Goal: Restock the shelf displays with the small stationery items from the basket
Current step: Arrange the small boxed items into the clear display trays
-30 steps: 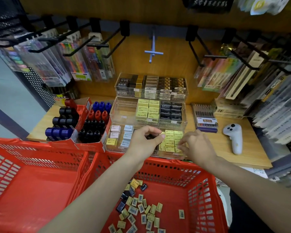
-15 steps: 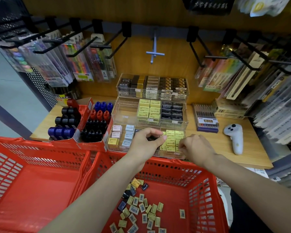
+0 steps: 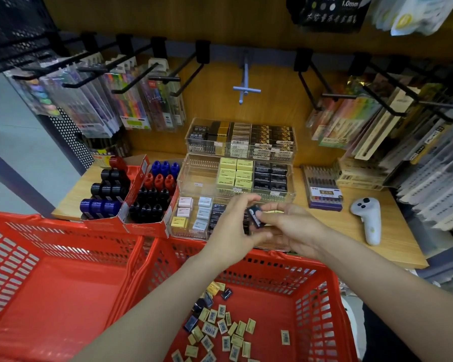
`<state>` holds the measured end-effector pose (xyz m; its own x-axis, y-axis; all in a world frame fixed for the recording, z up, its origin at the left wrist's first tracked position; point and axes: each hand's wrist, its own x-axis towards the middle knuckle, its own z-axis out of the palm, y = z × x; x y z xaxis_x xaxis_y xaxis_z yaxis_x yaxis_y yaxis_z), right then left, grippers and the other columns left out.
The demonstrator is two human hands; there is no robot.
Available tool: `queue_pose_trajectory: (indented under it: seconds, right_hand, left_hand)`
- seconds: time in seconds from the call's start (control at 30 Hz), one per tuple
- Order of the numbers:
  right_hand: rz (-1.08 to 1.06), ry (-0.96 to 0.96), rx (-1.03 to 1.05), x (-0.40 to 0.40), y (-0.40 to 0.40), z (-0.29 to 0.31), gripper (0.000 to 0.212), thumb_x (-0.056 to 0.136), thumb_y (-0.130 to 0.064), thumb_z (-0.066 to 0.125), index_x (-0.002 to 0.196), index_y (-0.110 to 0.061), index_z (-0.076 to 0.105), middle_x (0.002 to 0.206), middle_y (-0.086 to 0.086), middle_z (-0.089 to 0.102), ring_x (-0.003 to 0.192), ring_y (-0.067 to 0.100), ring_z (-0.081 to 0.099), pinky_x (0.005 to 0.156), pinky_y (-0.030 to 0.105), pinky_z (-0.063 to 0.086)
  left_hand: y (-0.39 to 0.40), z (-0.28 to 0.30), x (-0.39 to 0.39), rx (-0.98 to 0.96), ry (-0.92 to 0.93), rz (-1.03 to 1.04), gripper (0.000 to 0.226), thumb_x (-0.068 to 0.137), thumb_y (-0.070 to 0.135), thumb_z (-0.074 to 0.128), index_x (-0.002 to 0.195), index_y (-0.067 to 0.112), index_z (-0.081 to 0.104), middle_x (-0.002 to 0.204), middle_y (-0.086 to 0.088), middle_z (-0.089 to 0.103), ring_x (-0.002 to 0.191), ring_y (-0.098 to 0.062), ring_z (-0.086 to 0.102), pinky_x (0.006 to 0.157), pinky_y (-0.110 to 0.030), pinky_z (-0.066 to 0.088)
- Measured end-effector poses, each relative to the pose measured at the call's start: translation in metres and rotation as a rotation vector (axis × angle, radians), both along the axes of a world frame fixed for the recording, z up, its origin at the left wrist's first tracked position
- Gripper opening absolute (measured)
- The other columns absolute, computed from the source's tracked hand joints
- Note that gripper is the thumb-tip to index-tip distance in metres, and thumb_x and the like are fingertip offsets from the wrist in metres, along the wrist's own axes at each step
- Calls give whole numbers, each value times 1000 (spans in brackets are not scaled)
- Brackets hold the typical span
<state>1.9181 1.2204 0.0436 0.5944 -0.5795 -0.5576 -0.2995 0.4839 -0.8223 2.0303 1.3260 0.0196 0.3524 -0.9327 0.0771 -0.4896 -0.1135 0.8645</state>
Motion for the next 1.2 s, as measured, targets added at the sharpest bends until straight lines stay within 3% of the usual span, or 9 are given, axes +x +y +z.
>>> queue_pose_trajectory:
  seconds: [0.13,0.27,0.4,0.5,0.63,0.73,0.87,1.0,1.2]
  right_hand:
    - [-85,224,-320,-9,-20,-7,32,90,-16,70,119,-25,58,104,4,69,95,15,63,79,31,52]
    - [-227,47,-240,-7,-36,-2,39,90,-4,67,118,-30,61,96,7,67,84,17,65,73,29,59]
    - [-199,165,-560,7,-65,5,22,89,-10,70,106,-23,71,100,1,66,96,22,66,80,38,60]
    - [-217,365,-870,25,-83,6,12,83,-26,78,93,-29,72,85,-14,66,83,5,63,78,26,54]
    - [-298,316,-565,59,-91,-2,14,78,-22,83,82,-18,70,85,-1,74,66,7,70,64,21,56]
    - [-224,408,-610,72,-92,-12,14,81,-22,80,88,-15,70,96,6,73,76,14,71,71,29,60]
    - [24,650,-1022,65,-90,-8,40,79,-42,78,113,-22,71,96,-1,69,70,8,58,49,14,39]
    - [191,575,-1179,59,-86,-13,41,83,-29,78,122,-22,67,107,2,71,84,12,64,71,20,52]
    - [194,598,-1301,51,-93,-19,31,86,-19,74,117,-17,67,116,6,63,92,18,63,84,31,55]
  left_hand:
    - [15,-13,26,348,-363,-79,73,90,37,68,151,26,29,161,8,12,149,-18,11,123,-41,18]
    - [26,-30,34,549,-489,-183,65,97,41,56,153,30,24,164,3,6,151,-24,7,122,-43,16]
    - [21,-34,34,494,-560,-126,41,103,32,48,143,34,45,154,2,30,141,-23,31,117,-41,29]
    - [15,-33,38,444,-596,-81,34,103,25,47,133,38,57,134,5,46,127,-19,40,108,-39,33]
    - [8,-38,40,426,-601,-41,33,103,19,48,126,37,62,123,6,51,121,-17,43,107,-34,29]
    - [3,-43,40,390,-580,1,33,101,16,51,122,37,66,120,8,55,119,-13,47,103,-32,28]
    - [1,-47,43,349,-558,23,34,99,14,55,120,36,68,109,8,55,111,-12,50,96,-30,27]
    - [4,-53,43,310,-542,39,33,98,16,58,120,38,68,103,11,53,107,-10,49,95,-28,26]
    - [5,-56,44,307,-542,36,37,94,12,64,117,39,70,100,12,53,103,-9,48,97,-29,29]
